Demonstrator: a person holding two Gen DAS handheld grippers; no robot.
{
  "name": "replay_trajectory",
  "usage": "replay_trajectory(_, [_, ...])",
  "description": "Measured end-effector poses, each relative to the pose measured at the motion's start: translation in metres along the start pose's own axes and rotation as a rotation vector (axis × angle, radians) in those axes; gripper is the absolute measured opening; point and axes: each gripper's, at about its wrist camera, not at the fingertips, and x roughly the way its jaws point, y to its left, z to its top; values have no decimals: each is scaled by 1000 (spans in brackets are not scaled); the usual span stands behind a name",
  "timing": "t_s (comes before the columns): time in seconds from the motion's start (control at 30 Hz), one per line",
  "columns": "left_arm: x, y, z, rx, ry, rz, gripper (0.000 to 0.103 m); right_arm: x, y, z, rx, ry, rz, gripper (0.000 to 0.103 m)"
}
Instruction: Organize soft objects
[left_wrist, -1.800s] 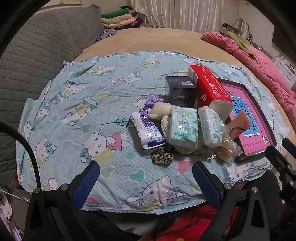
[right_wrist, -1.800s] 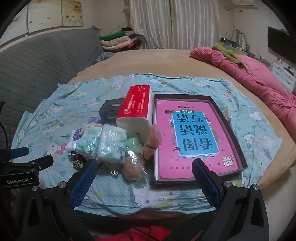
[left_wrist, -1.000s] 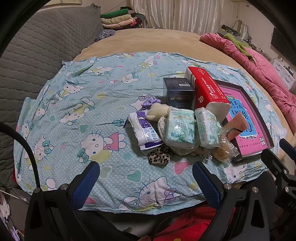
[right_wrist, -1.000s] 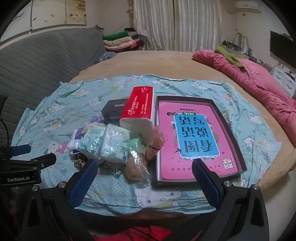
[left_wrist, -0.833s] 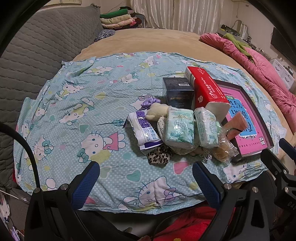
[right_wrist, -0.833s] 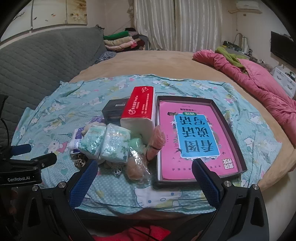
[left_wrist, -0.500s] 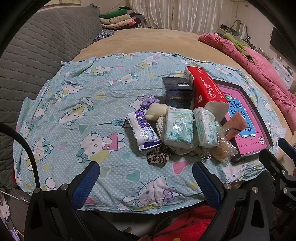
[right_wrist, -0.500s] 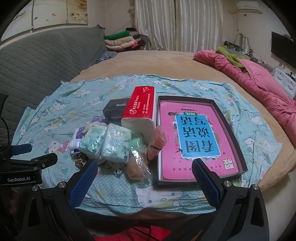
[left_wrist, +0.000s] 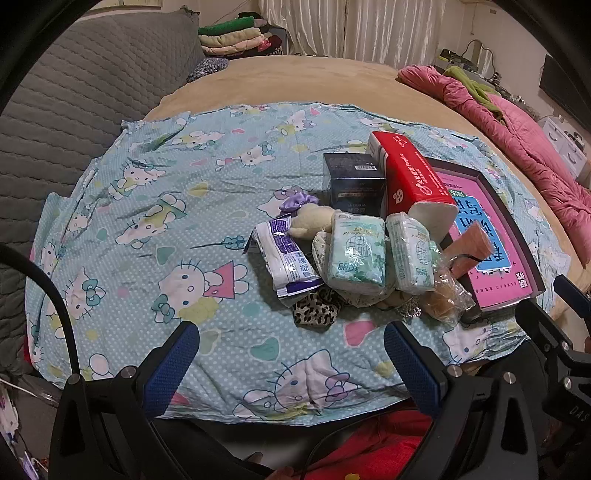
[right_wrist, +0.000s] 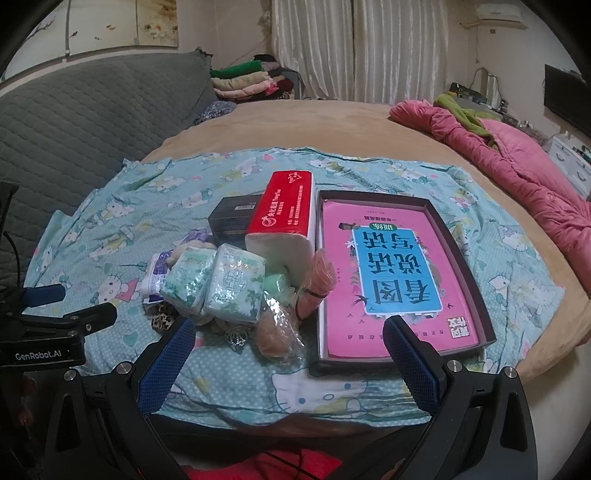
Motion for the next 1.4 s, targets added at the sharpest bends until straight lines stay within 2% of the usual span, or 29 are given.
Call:
replay_trajectory(0.6, [11,8,0,-27,26,-41,101,7,2,-4,-9,16,11,101])
replay_trajectory(1.03, [47,44,4,-163,90,-88,101,40,16,-10,-97,83,28,101])
replay_trajectory(1.4, [95,61,26,-245,135,-110,97,65,24,-17,-204,88,16,101])
